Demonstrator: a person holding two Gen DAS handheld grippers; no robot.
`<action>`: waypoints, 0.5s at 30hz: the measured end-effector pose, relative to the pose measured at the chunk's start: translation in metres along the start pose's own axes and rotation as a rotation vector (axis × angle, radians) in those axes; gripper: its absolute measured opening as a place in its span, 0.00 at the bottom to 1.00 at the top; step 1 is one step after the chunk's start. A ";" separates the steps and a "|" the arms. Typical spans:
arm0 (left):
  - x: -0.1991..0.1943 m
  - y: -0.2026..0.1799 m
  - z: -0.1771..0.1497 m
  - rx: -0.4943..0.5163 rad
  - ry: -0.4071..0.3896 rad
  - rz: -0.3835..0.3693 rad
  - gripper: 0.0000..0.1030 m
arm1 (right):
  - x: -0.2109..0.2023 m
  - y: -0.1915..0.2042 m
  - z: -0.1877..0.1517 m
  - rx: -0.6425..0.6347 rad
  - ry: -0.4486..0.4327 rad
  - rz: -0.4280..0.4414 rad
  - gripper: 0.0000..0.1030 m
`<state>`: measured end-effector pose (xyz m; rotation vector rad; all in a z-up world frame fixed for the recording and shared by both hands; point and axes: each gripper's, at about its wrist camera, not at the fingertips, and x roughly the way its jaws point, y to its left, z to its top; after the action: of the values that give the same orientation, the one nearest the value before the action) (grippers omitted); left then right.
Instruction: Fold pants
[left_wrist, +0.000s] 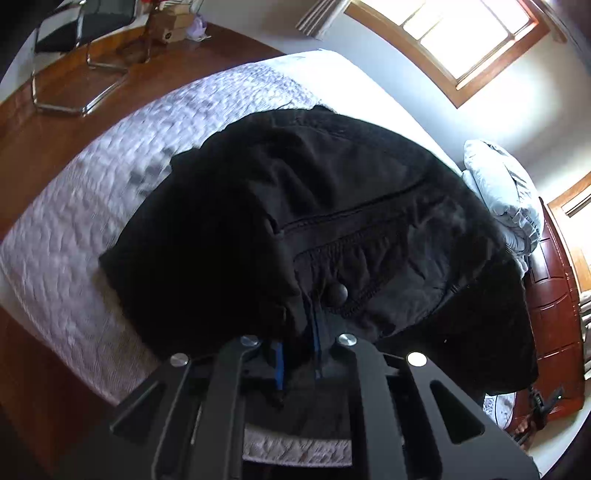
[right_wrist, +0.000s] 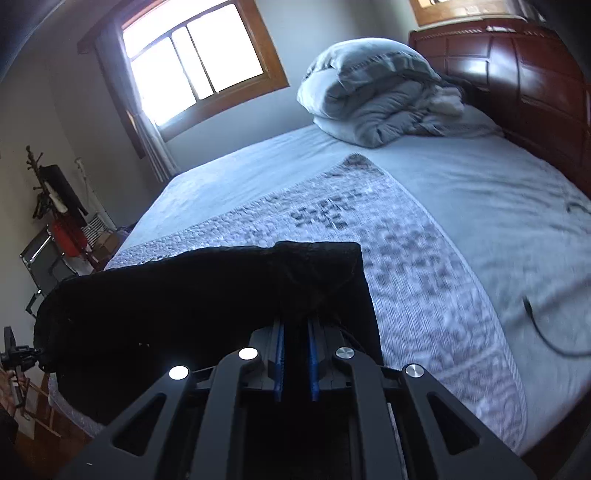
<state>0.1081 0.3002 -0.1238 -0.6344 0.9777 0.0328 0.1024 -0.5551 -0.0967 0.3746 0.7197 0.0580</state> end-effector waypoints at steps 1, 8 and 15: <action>-0.001 0.005 -0.004 -0.005 -0.003 0.001 0.10 | -0.004 -0.005 -0.009 0.020 0.004 0.000 0.10; -0.005 0.032 -0.050 -0.011 -0.015 0.029 0.18 | -0.008 -0.024 -0.069 0.082 0.087 -0.059 0.10; -0.033 0.033 -0.088 0.018 -0.053 0.134 0.68 | -0.002 -0.040 -0.122 0.145 0.186 -0.082 0.34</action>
<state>0.0122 0.2905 -0.1487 -0.5482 0.9671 0.1586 0.0181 -0.5542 -0.1937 0.4816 0.9251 -0.0374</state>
